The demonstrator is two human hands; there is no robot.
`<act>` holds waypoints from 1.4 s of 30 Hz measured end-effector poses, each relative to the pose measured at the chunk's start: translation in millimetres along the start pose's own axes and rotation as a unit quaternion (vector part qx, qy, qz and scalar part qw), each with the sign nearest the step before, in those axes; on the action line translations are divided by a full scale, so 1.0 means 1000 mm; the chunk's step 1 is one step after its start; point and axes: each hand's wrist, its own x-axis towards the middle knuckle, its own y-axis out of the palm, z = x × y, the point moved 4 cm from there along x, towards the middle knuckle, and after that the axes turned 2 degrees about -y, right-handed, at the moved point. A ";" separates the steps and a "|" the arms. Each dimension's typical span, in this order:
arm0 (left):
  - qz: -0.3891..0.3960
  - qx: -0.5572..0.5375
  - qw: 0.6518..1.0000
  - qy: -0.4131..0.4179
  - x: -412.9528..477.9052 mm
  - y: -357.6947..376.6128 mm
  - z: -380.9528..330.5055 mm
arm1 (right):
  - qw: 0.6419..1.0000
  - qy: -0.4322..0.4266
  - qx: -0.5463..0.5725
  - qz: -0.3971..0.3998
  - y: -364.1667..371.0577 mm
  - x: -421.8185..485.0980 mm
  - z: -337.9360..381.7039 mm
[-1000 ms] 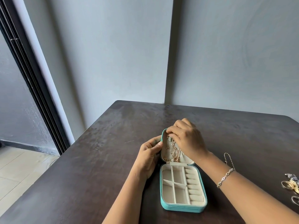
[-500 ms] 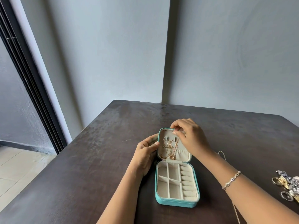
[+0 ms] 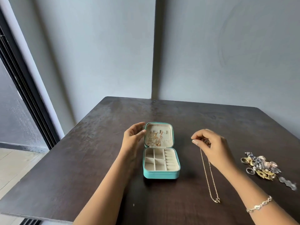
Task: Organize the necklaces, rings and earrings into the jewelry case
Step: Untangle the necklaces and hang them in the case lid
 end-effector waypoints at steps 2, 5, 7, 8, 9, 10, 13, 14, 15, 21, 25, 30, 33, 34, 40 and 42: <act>-0.010 0.076 0.995 0.056 -0.002 0.000 -0.013 | 1.000 0.016 0.004 0.008 -0.010 -0.011 -0.003; -0.006 0.129 0.986 0.107 -0.012 0.005 -0.030 | 0.999 0.037 0.010 0.025 -0.021 -0.030 -0.006; 0.000 0.143 0.981 0.129 -0.020 0.013 -0.039 | 0.997 0.057 0.008 0.052 -0.027 -0.044 -0.009; 0.007 0.152 0.978 0.139 -0.024 0.019 -0.043 | 0.995 0.069 0.005 0.072 -0.029 -0.051 -0.011; 0.013 0.160 0.976 0.147 -0.028 0.024 -0.046 | 0.992 0.081 0.002 0.096 -0.032 -0.057 -0.012; 0.020 0.166 0.974 0.152 -0.032 0.030 -0.048 | 0.988 0.093 0.002 0.120 -0.035 -0.064 -0.012; 0.045 0.184 0.970 0.152 -0.043 0.046 -0.049 | 0.975 0.114 0.008 0.193 -0.040 -0.082 -0.011; 0.054 0.189 0.969 0.149 -0.046 0.052 -0.048 | 0.969 0.116 0.014 0.217 -0.040 -0.087 -0.010; 0.062 0.196 0.968 0.147 -0.049 0.058 -0.047 | 0.964 0.118 0.019 0.238 -0.040 -0.093 -0.010; 0.111 0.241 0.955 0.130 -0.061 0.095 -0.037 | 0.955 0.110 0.014 0.276 -0.037 -0.113 -0.017; 0.143 0.317 0.928 0.132 -0.057 0.120 -0.026 | 0.971 0.076 -0.004 0.226 -0.032 -0.118 -0.016; 0.147 0.430 0.881 0.130 -0.039 0.151 -0.010 | 0.977 0.046 -0.046 0.203 -0.029 -0.121 -0.016; 0.149 0.482 0.853 0.133 -0.031 0.169 -0.003 | 0.978 0.034 -0.055 0.199 -0.027 -0.121 -0.017; 0.153 0.497 0.845 0.127 -0.027 0.174 0.001 | 0.978 0.032 -0.057 0.197 -0.027 -0.121 -0.017; 0.157 0.565 0.806 0.086 -0.002 0.193 0.030 | 0.979 0.024 -0.061 0.193 -0.025 -0.123 -0.020; 0.155 0.582 0.795 0.077 0.006 0.195 0.037 | 0.979 0.021 -0.058 0.194 -0.024 -0.123 -0.021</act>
